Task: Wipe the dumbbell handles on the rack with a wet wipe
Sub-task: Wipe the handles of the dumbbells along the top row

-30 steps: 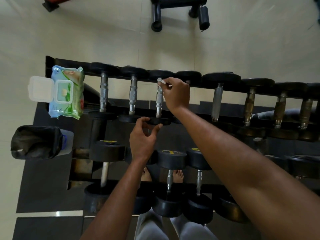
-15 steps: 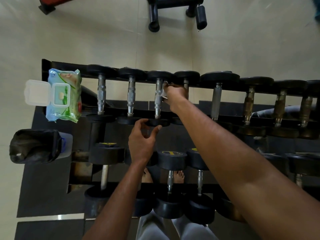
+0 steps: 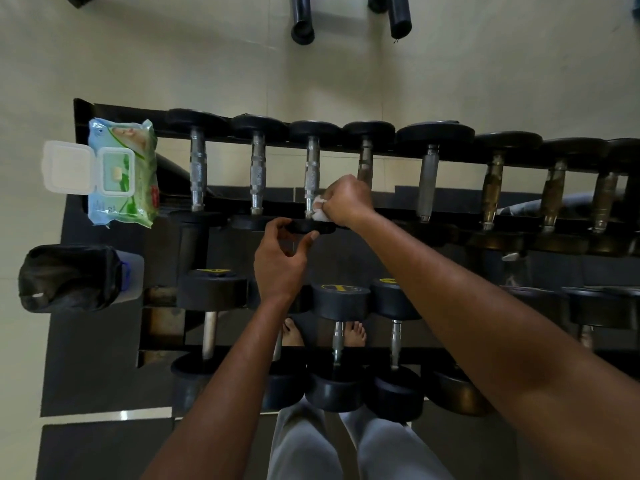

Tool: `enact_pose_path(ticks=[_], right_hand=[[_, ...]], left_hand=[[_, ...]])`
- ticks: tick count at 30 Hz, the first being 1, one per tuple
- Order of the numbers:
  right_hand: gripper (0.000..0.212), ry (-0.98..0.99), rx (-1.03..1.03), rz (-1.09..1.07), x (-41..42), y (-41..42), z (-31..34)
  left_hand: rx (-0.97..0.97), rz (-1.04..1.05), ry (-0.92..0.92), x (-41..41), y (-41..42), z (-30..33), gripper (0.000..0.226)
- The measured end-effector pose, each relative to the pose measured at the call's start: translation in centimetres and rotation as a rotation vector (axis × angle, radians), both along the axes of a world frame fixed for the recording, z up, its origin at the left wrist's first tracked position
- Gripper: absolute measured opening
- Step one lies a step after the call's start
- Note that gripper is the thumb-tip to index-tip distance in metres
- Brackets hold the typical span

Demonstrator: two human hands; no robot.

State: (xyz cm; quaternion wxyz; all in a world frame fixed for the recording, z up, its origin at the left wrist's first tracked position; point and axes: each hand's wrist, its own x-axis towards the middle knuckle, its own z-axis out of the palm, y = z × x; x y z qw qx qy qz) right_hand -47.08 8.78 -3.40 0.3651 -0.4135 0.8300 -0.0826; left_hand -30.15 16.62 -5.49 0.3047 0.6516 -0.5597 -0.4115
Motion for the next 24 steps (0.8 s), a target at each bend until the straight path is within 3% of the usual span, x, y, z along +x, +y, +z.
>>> enact_pose_path(ticks=[3, 5, 9, 12, 16, 24], right_hand=[[0.01, 0.161, 0.031, 0.212, 0.3, 0.3, 0.9], [0.008, 0.15, 0.018, 0.313, -0.3, -0.5, 2.1], [0.019, 0.132, -0.235, 0.516, -1.7, -4.4, 5.7], [0.018, 0.319, -0.334, 0.792, -1.3, -7.4, 6.7], [0.023, 0.647, -0.286, 1.14, 0.3, -7.4, 5.8], [0.021, 0.554, -0.117, 1.07, 1.5, -9.4, 6.8]], left_hand=[[0.003, -0.008, -0.006, 0.1, 0.0, 0.0, 0.053], [0.006, -0.01, -0.01, 0.1, 0.0, 0.0, 0.053], [0.017, -0.006, -0.006, 0.3, 0.1, -0.2, 0.052], [0.034, 0.003, 0.005, 0.3, 0.1, -0.2, 0.054], [0.059, 0.023, 0.02, 0.3, 0.3, -0.4, 0.056], [0.077, 0.021, -0.003, 0.4, 0.1, -0.6, 0.059]])
